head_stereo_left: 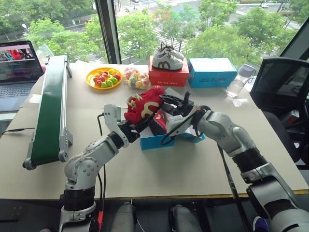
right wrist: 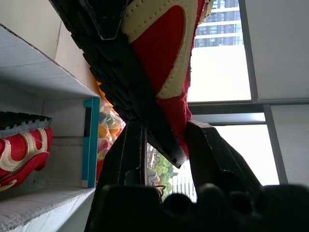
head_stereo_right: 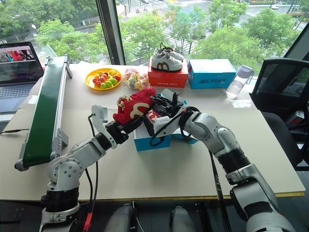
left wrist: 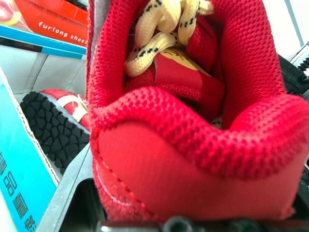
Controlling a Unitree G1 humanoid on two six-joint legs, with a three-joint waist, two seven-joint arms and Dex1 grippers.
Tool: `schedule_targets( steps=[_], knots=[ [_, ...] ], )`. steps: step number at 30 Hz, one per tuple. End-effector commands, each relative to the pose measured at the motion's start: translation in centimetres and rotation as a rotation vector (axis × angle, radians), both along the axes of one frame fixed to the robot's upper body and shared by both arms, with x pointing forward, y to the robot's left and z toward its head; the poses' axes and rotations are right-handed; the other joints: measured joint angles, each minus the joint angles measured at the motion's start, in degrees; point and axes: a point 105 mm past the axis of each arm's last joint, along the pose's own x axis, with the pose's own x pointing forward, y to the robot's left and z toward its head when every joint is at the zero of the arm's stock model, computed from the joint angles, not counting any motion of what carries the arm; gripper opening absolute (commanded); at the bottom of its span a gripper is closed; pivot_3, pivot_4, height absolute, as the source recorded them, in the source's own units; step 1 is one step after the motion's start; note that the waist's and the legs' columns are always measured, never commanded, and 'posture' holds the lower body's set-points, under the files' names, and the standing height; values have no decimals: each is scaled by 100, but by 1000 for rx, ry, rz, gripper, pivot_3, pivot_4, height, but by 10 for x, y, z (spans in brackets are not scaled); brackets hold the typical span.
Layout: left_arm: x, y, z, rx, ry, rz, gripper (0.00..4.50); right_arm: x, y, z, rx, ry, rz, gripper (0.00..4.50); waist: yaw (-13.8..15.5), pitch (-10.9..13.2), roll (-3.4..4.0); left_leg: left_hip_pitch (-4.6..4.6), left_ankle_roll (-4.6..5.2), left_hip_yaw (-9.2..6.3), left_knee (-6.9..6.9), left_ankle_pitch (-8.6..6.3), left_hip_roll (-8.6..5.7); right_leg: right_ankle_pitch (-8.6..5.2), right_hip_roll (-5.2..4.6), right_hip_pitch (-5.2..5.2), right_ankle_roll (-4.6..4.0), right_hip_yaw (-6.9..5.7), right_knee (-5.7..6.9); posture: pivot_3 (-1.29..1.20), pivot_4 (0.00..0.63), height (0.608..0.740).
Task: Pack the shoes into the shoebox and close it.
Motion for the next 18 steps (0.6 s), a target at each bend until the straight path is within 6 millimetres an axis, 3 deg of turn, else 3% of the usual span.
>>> schedule_targets(
  steps=[1, 7, 12, 15, 17, 18],
  knots=[
    [-3, -7, 17, 24, -98, -15, 2636, -21, 21, 13, 49, -21, 116, 1379, 1, 0, 0, 0, 0, 0, 0, 0, 0, 0, 0, 0, 0, 0, 0, 0, 150, 735],
    [-4, -6, 14, 32, -98, -16, 2636, -29, 28, 12, 57, -2, 157, 1379, 0, 0, 0, 0, 0, 1, 0, 0, 0, 0, 0, 0, 0, 0, -1, 0, 150, 735],
    [-4, -5, 15, 41, -108, -11, 2636, -35, 32, 8, 58, 35, 189, 390, 0, 0, 0, 1, 0, 0, 0, 0, 0, 0, 0, 0, 0, 0, 1, 0, 150, 735],
    [-4, -3, 18, 39, -134, 5, 2636, -36, 34, 7, 67, 45, 187, 238, 0, 0, 0, 1, 0, 0, 0, 0, 0, 0, 0, 0, 0, 0, 1, 0, 150, 735],
    [-4, -3, 19, 71, -150, 11, 3586, -35, 34, 7, 78, 54, 179, 233, 1, 0, 0, 0, 0, 0, 0, 0, 0, 0, 0, -1, 0, 0, 1, 0, 150, 735],
    [-5, -4, 19, 76, -153, 8, 3747, -35, 33, 7, 88, 61, 173, 233, 1, 0, 0, 0, 0, 0, 0, 0, 0, 0, 0, 0, 0, 0, 1, 0, 150, 735]
  ],
)
